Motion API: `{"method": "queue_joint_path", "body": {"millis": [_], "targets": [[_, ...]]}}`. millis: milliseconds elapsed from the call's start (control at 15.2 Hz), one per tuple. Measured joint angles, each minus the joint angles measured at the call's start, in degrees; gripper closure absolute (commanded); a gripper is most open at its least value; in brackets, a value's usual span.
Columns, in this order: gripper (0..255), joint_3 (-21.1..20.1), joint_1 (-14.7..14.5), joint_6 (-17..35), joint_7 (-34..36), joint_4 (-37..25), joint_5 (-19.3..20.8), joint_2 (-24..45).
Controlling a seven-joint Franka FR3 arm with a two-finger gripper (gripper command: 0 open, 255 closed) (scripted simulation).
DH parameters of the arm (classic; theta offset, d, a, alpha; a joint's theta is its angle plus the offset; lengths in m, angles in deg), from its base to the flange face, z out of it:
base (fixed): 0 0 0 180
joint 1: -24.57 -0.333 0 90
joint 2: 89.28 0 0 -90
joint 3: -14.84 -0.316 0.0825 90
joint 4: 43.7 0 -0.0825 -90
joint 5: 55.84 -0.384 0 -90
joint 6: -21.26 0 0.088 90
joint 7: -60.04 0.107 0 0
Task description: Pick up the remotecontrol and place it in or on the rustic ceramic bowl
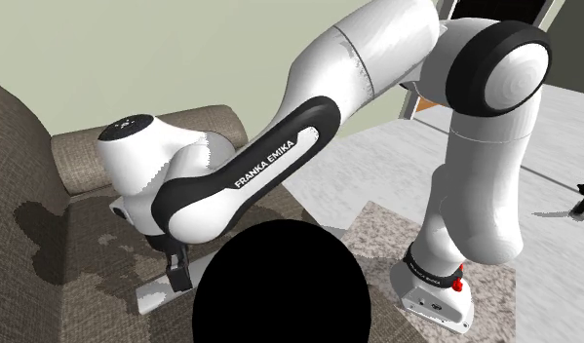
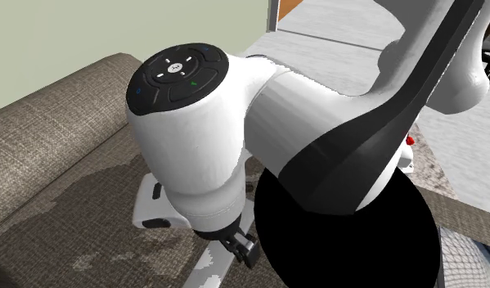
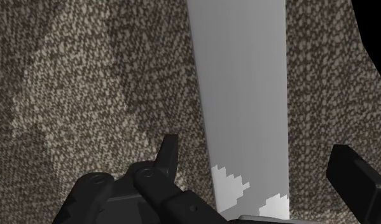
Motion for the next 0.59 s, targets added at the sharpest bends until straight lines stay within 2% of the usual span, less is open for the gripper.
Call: {"method": "queue_joint_path", "body": {"millis": [594], "targets": [[0,0.4,-0.5,4.1,0.7,1.3,1.3,3.0]]}}
